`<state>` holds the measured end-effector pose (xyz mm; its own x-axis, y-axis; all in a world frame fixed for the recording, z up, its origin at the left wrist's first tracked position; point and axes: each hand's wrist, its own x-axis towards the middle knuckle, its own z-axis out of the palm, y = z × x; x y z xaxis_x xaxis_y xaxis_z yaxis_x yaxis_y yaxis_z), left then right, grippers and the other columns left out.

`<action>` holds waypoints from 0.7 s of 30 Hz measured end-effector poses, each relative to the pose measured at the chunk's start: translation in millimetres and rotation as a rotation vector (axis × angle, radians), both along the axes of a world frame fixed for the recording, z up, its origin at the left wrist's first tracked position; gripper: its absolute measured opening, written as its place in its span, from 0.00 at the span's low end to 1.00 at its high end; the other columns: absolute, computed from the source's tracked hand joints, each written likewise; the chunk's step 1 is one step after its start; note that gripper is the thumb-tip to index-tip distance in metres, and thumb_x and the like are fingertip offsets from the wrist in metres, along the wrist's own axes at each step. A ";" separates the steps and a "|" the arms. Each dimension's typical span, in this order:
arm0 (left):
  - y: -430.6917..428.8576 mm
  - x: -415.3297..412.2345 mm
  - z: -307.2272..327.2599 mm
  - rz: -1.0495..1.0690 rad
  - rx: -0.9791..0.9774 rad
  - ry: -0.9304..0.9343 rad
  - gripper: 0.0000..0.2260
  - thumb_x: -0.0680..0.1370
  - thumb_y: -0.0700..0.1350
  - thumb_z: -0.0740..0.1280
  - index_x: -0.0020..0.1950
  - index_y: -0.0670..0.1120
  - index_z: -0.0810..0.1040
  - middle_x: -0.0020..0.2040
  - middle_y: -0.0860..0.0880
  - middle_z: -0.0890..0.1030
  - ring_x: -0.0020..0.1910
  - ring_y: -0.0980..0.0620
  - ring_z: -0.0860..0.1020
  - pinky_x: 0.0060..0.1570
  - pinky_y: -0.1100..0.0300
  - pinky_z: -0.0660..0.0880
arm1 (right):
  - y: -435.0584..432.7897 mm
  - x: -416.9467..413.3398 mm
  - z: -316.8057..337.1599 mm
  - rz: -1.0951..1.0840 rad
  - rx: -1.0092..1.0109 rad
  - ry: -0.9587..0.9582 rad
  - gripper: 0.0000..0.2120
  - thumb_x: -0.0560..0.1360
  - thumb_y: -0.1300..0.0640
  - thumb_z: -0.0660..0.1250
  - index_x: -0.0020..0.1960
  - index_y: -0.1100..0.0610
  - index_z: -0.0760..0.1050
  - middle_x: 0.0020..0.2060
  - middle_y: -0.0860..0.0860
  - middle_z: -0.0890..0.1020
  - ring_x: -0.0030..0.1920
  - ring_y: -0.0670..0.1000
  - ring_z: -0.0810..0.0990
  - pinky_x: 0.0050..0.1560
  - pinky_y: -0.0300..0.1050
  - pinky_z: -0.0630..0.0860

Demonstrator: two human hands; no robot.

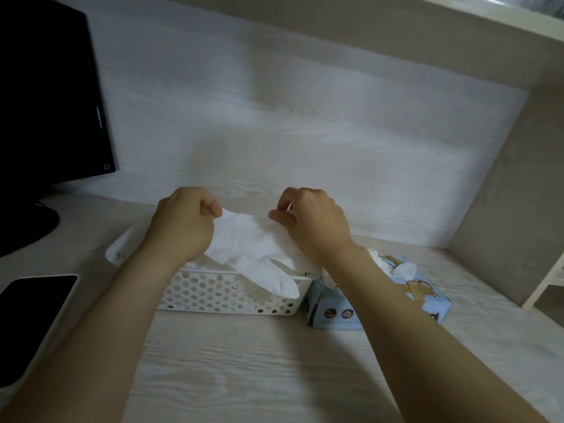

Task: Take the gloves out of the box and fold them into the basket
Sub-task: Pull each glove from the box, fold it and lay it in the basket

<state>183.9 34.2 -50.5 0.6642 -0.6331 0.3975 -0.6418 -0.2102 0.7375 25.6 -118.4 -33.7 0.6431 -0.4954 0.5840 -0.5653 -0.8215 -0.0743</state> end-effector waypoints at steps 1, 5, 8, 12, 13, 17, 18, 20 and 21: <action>0.6 0.2 0.8 0.020 0.035 0.009 0.16 0.80 0.33 0.58 0.47 0.46 0.84 0.54 0.46 0.80 0.55 0.42 0.79 0.57 0.53 0.77 | -1.0 4.1 -0.6 0.015 0.035 0.001 0.13 0.82 0.42 0.69 0.54 0.52 0.81 0.48 0.49 0.85 0.48 0.55 0.82 0.41 0.46 0.71; -0.5 9.6 3.1 0.047 0.120 -0.027 0.09 0.76 0.42 0.64 0.36 0.48 0.76 0.38 0.47 0.76 0.40 0.46 0.77 0.46 0.52 0.78 | -4.2 20.5 -2.0 0.076 0.163 -0.005 0.11 0.80 0.43 0.72 0.50 0.51 0.82 0.43 0.50 0.85 0.48 0.55 0.83 0.44 0.51 0.80; -0.8 16.9 4.4 0.076 0.196 -0.062 0.07 0.77 0.38 0.67 0.45 0.48 0.80 0.45 0.48 0.77 0.44 0.47 0.73 0.47 0.56 0.73 | -5.8 32.9 -1.6 0.097 0.178 0.012 0.11 0.80 0.42 0.73 0.48 0.50 0.81 0.43 0.52 0.84 0.49 0.56 0.83 0.47 0.54 0.82; -3.2 26.8 -0.2 0.138 0.341 -0.122 0.09 0.76 0.34 0.66 0.55 0.41 0.82 0.54 0.42 0.79 0.47 0.42 0.75 0.51 0.52 0.76 | -6.4 42.9 -1.1 0.098 0.131 0.142 0.12 0.79 0.42 0.73 0.52 0.51 0.81 0.47 0.53 0.84 0.51 0.57 0.83 0.47 0.52 0.80; -2.4 27.7 -2.2 0.143 0.389 -0.138 0.12 0.76 0.34 0.66 0.58 0.41 0.81 0.57 0.41 0.79 0.51 0.40 0.77 0.53 0.51 0.78 | -6.4 43.8 -0.6 0.088 0.079 0.183 0.14 0.79 0.41 0.73 0.54 0.51 0.80 0.49 0.53 0.84 0.51 0.57 0.83 0.47 0.50 0.78; -2.9 22.7 -3.7 0.167 0.533 -0.295 0.17 0.78 0.33 0.63 0.65 0.44 0.78 0.65 0.40 0.71 0.66 0.36 0.70 0.62 0.47 0.75 | -5.1 37.3 2.1 0.070 -0.230 0.264 0.16 0.79 0.43 0.72 0.61 0.52 0.80 0.56 0.51 0.81 0.57 0.56 0.79 0.53 0.50 0.72; -4.1 21.6 -2.7 0.160 0.533 -0.340 0.18 0.78 0.33 0.63 0.65 0.46 0.78 0.65 0.41 0.70 0.67 0.36 0.68 0.64 0.48 0.73 | -3.8 34.9 3.0 0.089 -0.258 0.242 0.13 0.80 0.45 0.72 0.60 0.51 0.81 0.55 0.52 0.81 0.57 0.56 0.79 0.55 0.50 0.72; -4.5 20.1 -1.1 0.087 0.484 -0.361 0.19 0.77 0.33 0.65 0.61 0.51 0.83 0.65 0.44 0.74 0.65 0.39 0.71 0.65 0.50 0.74 | -0.1 29.0 8.2 0.166 -0.149 0.196 0.06 0.81 0.51 0.73 0.56 0.51 0.83 0.52 0.51 0.80 0.53 0.55 0.79 0.53 0.49 0.74; -4.4 18.4 -0.9 0.027 0.439 -0.306 0.16 0.77 0.34 0.67 0.57 0.53 0.84 0.63 0.45 0.78 0.62 0.42 0.76 0.64 0.51 0.76 | 1.1 25.1 11.9 0.209 -0.042 0.203 0.05 0.80 0.55 0.73 0.55 0.50 0.84 0.50 0.50 0.79 0.51 0.54 0.79 0.52 0.49 0.76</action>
<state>202.3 29.8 -51.5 0.5777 -0.7675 0.2778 -0.8039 -0.4762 0.3563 50.6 -117.3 -21.8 0.8344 -0.3176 0.4505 -0.3831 -0.9218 0.0598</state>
